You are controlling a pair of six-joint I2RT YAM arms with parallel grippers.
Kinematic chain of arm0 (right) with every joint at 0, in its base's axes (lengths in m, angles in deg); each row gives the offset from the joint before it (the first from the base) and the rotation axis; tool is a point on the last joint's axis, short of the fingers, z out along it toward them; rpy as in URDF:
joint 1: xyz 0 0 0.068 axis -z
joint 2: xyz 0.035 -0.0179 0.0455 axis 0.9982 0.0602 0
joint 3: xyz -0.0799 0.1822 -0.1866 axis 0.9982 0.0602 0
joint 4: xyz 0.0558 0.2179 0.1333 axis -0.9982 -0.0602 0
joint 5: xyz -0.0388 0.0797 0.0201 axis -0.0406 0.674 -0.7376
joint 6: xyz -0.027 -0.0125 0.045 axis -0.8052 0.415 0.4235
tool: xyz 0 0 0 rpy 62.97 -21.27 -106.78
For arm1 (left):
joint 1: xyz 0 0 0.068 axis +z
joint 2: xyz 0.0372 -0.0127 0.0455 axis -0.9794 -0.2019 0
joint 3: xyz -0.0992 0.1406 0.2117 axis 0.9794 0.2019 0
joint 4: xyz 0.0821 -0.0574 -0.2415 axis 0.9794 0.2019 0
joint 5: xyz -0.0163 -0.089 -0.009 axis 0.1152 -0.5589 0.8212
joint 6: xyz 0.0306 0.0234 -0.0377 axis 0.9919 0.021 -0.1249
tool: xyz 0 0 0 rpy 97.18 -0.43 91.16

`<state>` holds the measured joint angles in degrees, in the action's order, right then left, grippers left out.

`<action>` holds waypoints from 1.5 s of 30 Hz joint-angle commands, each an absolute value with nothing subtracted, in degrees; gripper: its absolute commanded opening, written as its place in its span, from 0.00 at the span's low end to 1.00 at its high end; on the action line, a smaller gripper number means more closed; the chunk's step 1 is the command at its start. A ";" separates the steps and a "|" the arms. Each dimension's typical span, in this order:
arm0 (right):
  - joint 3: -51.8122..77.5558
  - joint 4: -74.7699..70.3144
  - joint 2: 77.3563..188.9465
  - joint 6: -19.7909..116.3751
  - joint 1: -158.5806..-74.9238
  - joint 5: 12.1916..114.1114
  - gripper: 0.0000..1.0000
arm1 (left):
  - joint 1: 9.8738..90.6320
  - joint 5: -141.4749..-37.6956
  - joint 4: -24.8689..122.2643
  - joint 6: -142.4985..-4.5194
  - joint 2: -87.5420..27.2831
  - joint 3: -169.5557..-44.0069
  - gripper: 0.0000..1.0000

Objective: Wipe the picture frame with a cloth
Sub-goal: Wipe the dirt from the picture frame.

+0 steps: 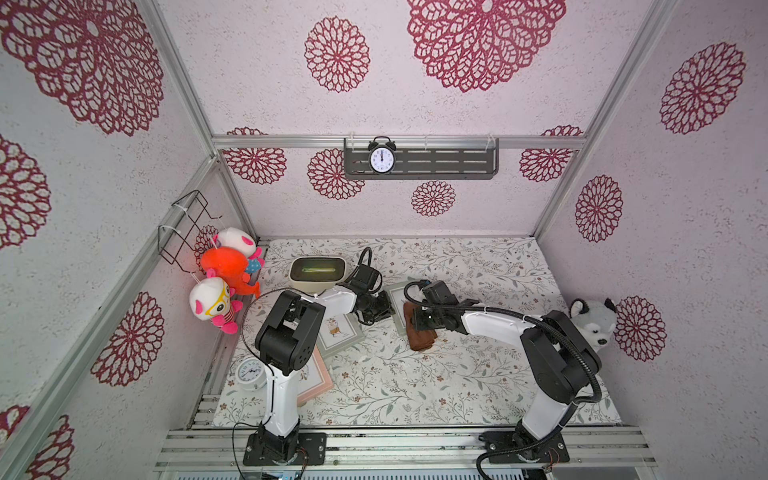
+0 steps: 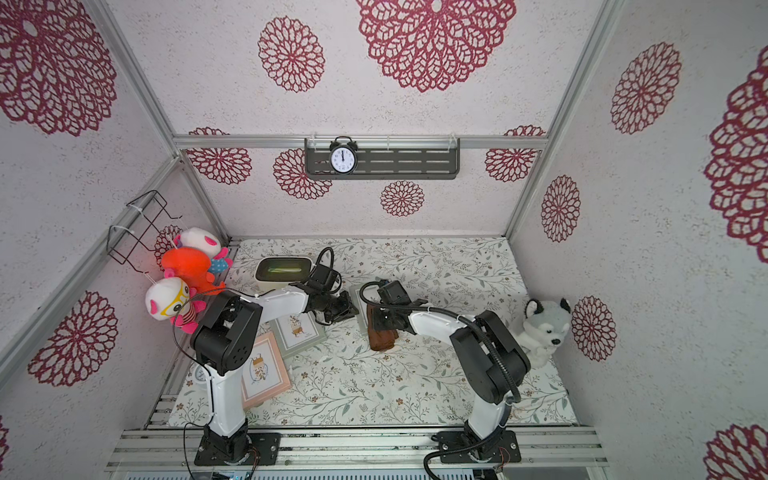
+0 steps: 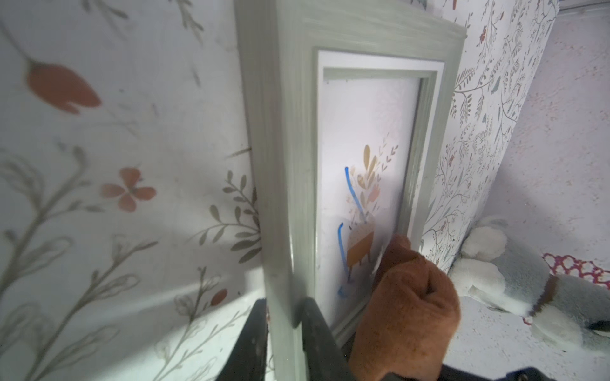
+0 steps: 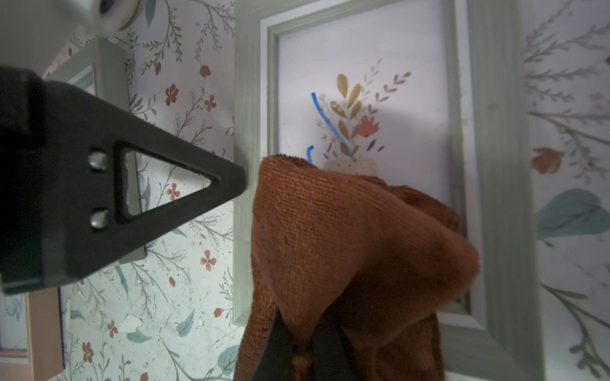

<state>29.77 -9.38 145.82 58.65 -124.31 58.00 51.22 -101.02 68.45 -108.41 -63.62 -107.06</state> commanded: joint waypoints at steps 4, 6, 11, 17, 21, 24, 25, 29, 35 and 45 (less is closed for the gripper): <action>30.02 -12.08 148.26 60.61 -125.26 53.49 0.00 | 50.84 -95.95 73.55 -109.10 -65.70 -106.31 0.18; 31.30 -14.23 147.48 60.43 -123.48 50.39 0.00 | 50.83 -94.84 74.22 -108.96 -65.79 -105.63 0.17; 33.04 -16.20 144.64 58.37 -121.27 46.28 0.00 | 50.71 -94.02 74.86 -108.57 -66.70 -104.88 0.16; 30.76 -9.67 148.36 61.53 -128.27 52.29 0.00 | 50.23 -93.02 74.42 -110.34 -68.12 -103.65 0.16; 33.33 -8.13 147.05 61.67 -127.11 51.71 0.00 | 50.05 -92.90 72.98 -111.82 -68.51 -102.02 0.15; 37.67 -9.11 143.54 60.77 -121.82 50.29 0.00 | 49.96 -92.89 72.45 -111.87 -68.81 -101.60 0.15; 38.87 -9.08 142.48 60.48 -120.45 50.02 0.00 | 49.91 -92.95 72.41 -111.81 -68.97 -101.62 0.15; 37.17 -9.13 143.07 59.92 -123.35 49.78 0.00 | 49.68 -93.00 71.97 -112.25 -69.87 -101.79 0.15; 34.48 -4.36 147.43 63.43 -129.12 51.93 0.00 | 49.65 -91.98 72.25 -113.06 -71.05 -101.88 0.14; 42.85 -6.86 138.49 59.29 -120.63 48.79 0.00 | 49.55 -92.20 72.01 -112.46 -72.41 -102.05 0.14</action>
